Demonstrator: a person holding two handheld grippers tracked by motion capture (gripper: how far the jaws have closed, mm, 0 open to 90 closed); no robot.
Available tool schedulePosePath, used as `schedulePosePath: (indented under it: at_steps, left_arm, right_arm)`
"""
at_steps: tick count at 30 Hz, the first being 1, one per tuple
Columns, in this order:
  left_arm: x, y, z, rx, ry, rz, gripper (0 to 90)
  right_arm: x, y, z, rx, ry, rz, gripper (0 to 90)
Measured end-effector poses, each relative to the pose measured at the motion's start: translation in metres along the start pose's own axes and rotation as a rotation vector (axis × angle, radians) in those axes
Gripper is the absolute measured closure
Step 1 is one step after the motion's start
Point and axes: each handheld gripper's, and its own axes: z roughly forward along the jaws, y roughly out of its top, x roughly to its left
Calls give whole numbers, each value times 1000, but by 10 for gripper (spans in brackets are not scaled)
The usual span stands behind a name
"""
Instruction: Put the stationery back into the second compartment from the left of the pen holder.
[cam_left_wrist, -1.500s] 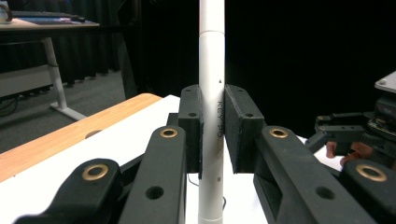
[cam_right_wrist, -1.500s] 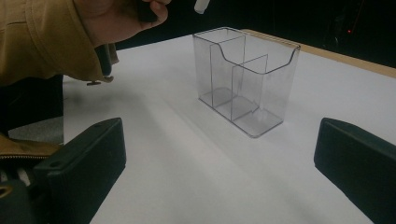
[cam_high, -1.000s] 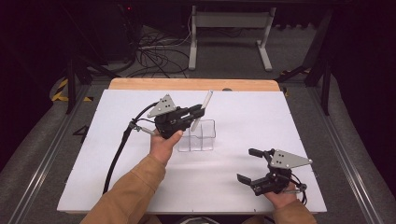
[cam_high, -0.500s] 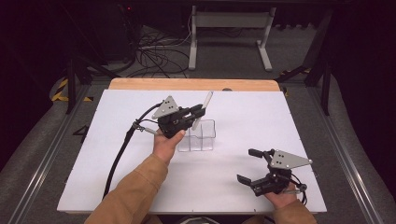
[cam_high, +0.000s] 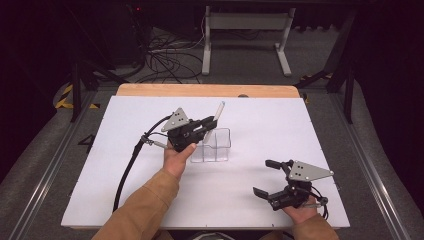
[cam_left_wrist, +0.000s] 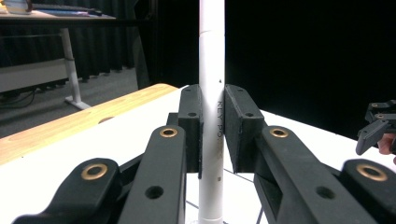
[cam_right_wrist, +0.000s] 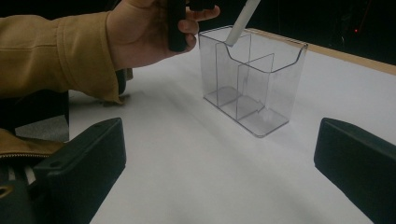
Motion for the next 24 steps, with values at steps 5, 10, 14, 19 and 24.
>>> schedulePosePath:
  at_steps: [5, 10, 14, 19, 24]
  left_arm:
    - [0, -5, 1, 14, -4, 0, 785]
    - [-1, -10, 0, 23, -9, 1, 785]
    - [-3, -11, 0, 39, -15, 18, 784]
    - [-7, -14, -2, 60, -14, 45, 784]
    - [-6, -16, -3, 71, -4, 39, 784]
  right_arm:
    - [0, 0, 0, 1, 2, 0, 28]
    - [0, 0, 0, 0, 4, 0, 28]
    - [0, 0, 1, 1, 6, 0, 28]
    - [1, 0, 1, -3, 8, -2, 28]
    - [1, 0, 1, -1, 11, -4, 28]
